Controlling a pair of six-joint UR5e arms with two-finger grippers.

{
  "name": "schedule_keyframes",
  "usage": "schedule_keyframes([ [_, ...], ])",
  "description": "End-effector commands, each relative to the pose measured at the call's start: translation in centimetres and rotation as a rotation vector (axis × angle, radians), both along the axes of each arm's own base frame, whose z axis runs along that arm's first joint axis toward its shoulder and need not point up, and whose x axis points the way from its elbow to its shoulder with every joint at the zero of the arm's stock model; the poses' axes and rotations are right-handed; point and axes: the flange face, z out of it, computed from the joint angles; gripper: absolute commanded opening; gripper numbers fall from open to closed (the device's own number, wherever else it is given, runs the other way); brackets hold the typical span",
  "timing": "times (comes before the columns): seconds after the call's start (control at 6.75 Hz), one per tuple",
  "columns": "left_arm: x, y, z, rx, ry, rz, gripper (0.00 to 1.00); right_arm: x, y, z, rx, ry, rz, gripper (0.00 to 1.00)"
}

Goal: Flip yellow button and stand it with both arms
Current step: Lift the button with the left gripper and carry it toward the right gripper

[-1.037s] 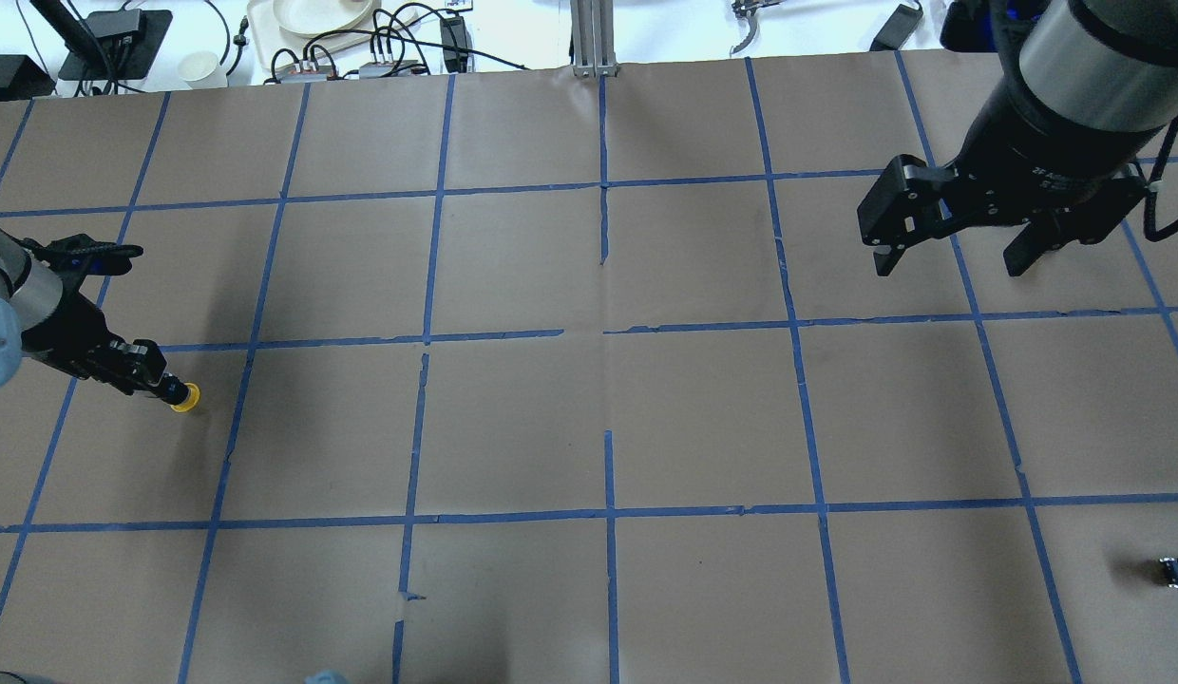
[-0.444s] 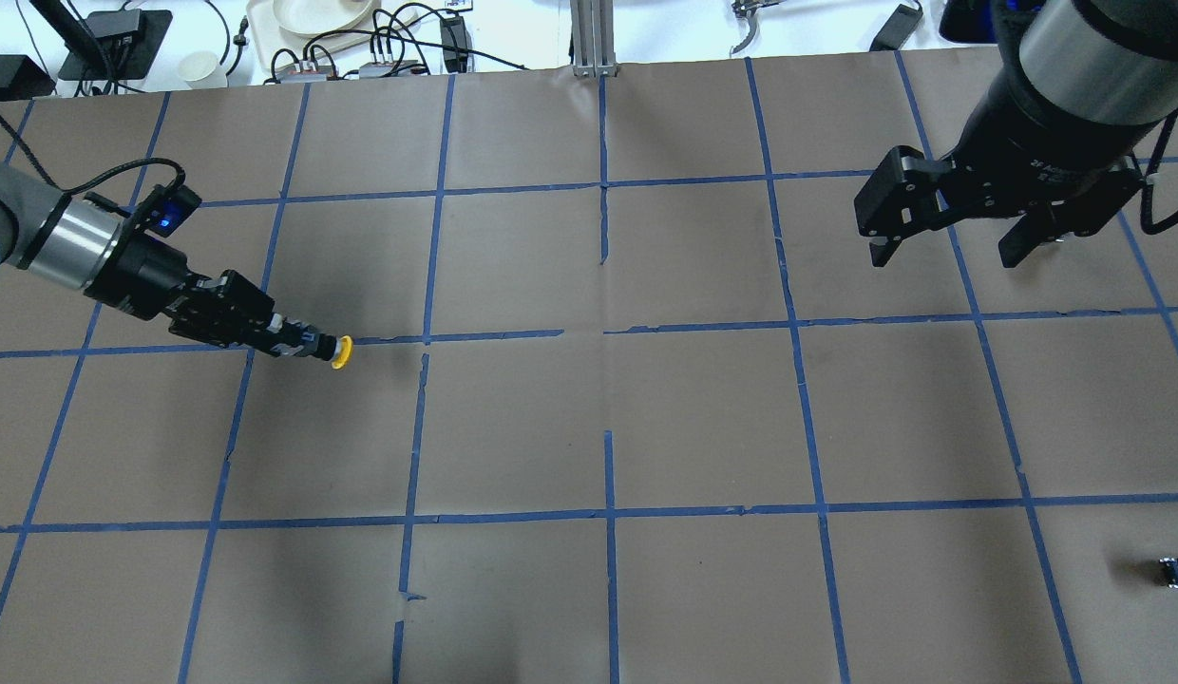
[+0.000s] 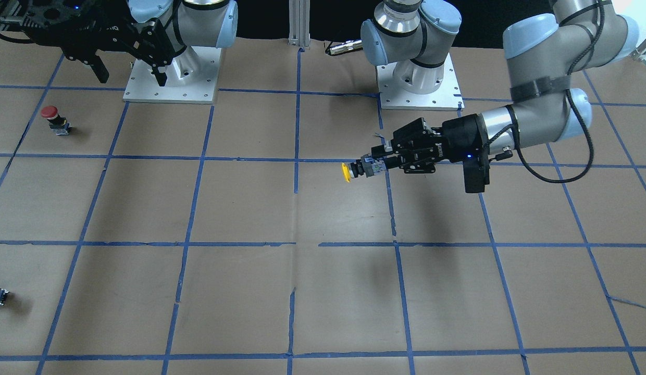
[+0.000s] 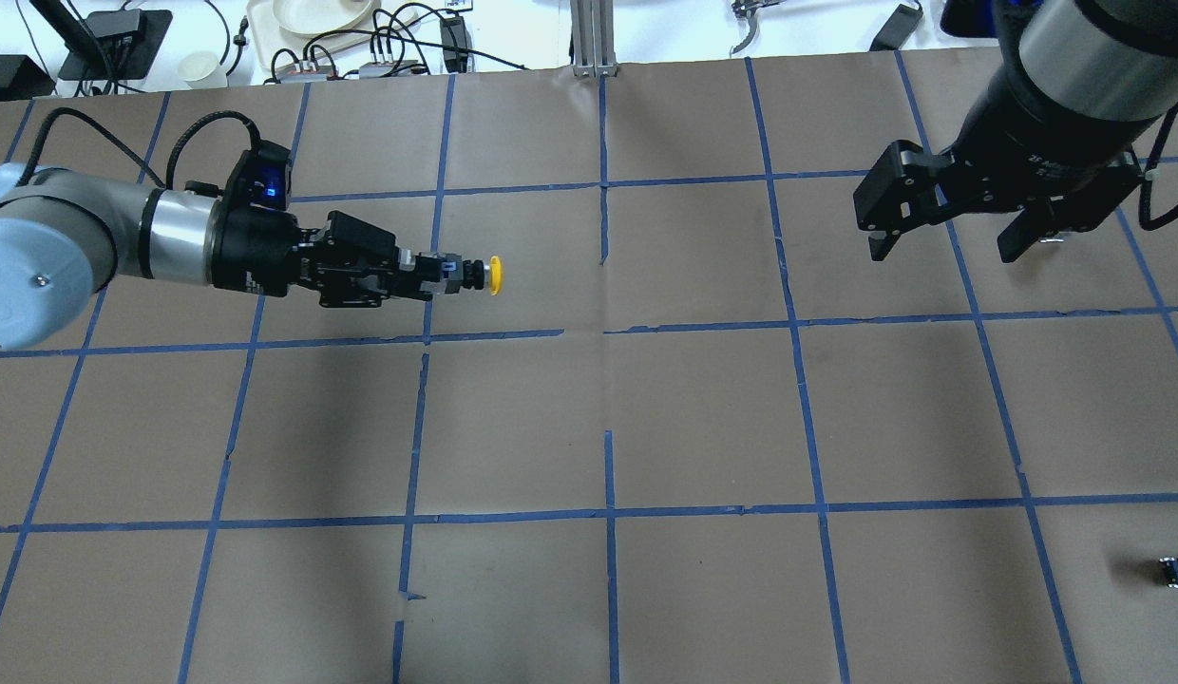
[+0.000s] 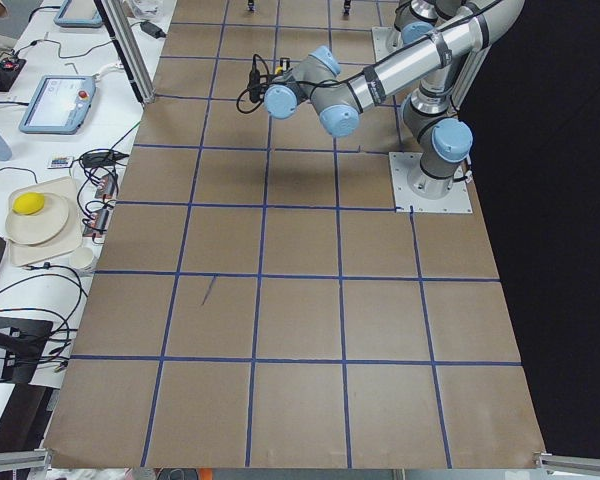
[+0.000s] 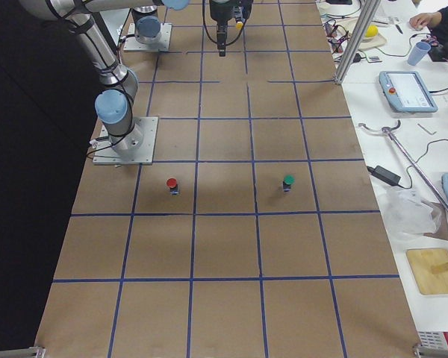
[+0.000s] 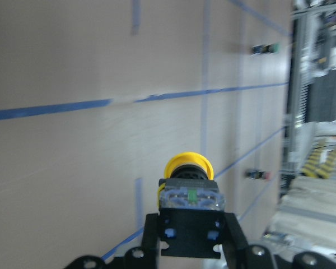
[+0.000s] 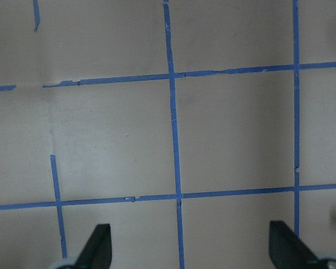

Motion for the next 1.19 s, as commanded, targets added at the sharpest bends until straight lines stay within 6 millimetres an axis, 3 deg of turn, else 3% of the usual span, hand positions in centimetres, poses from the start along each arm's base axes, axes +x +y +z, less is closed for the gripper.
schedule_keyframes([
  [0.0, -2.4, 1.7, -2.0, 0.012, 0.210, 0.127, 0.09, -0.4, -0.1, 0.2, -0.005, 0.001, -0.024, 1.00],
  [0.15, -2.8, 1.8, -1.6, 0.004, 0.218, 0.126, 0.09, -1.6, -0.6, 0.6, -0.004, -0.051, -0.154, 1.00],
  [0.3, -5.0, 1.9, -0.7, 0.004, 0.285, 0.139, 0.09, -1.5, -1.3, 0.7, 0.005, -0.229, -0.259, 1.00],
  [0.59, -10.2, 2.3, 1.3, -0.009, 0.449, 0.157, 0.09, -0.6, -2.0, 0.4, 0.055, -0.408, -0.426, 1.00],
  [0.89, -15.5, 3.3, 4.6, -0.027, 0.606, 0.141, 0.09, 0.6, -3.7, 0.1, 0.132, -0.584, -0.544, 1.00],
  [1.04, -16.4, 3.2, 5.5, -0.027, 0.613, 0.118, 0.09, 1.0, -4.0, 0.6, 0.143, -0.658, -0.551, 1.00],
])
